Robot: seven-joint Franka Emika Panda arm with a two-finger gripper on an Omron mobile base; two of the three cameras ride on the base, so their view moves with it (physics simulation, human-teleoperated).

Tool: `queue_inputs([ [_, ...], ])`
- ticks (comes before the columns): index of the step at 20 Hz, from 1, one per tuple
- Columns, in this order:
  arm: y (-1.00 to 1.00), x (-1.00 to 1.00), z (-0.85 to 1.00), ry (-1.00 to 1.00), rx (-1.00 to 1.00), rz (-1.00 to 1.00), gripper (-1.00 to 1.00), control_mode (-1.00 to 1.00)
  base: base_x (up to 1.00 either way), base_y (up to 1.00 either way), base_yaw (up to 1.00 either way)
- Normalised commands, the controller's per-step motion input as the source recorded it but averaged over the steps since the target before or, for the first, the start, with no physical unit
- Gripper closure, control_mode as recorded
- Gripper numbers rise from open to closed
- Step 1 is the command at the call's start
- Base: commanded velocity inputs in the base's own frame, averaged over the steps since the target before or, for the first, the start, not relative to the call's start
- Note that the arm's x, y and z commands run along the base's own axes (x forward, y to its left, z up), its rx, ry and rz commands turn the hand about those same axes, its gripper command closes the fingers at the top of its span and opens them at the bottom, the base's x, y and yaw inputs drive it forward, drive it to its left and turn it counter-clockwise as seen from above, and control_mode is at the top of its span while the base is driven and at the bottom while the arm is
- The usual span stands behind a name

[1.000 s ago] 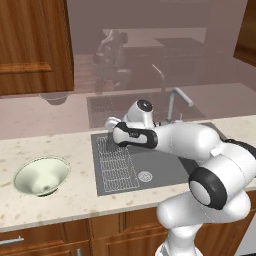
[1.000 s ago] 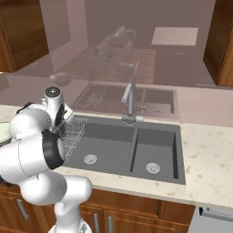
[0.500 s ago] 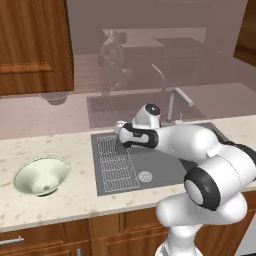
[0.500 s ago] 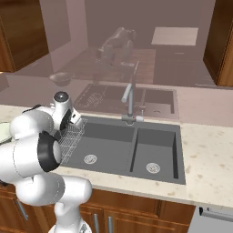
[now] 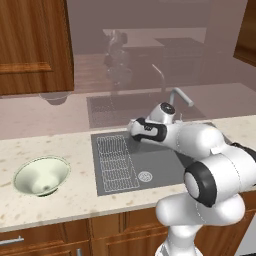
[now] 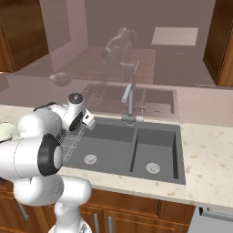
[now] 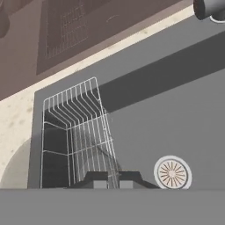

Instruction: Place the glass cup in the left basin and the bowl in the right basin of the sink.

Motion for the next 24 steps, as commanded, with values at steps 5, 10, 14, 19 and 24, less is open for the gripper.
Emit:
queue_inputs([
  [5,-0.43,0.32,-0.17,0.00,0.00,0.00,1.00,-1.00,0.00,0.00,0.00],
  [10,-0.17,0.32,-0.34,0.02,0.00,0.00,1.00,-1.00,0.00,0.00,0.00],
  [14,-0.01,0.06,-0.37,0.04,-0.04,0.00,1.00,-1.00,0.00,0.00,0.00],
  [19,0.00,0.00,-0.39,0.01,-0.10,0.00,1.00,-1.00,0.00,0.00,0.00],
  [24,-0.07,0.00,-0.33,0.00,-0.14,0.00,1.00,-1.00,0.00,0.00,0.00],
])
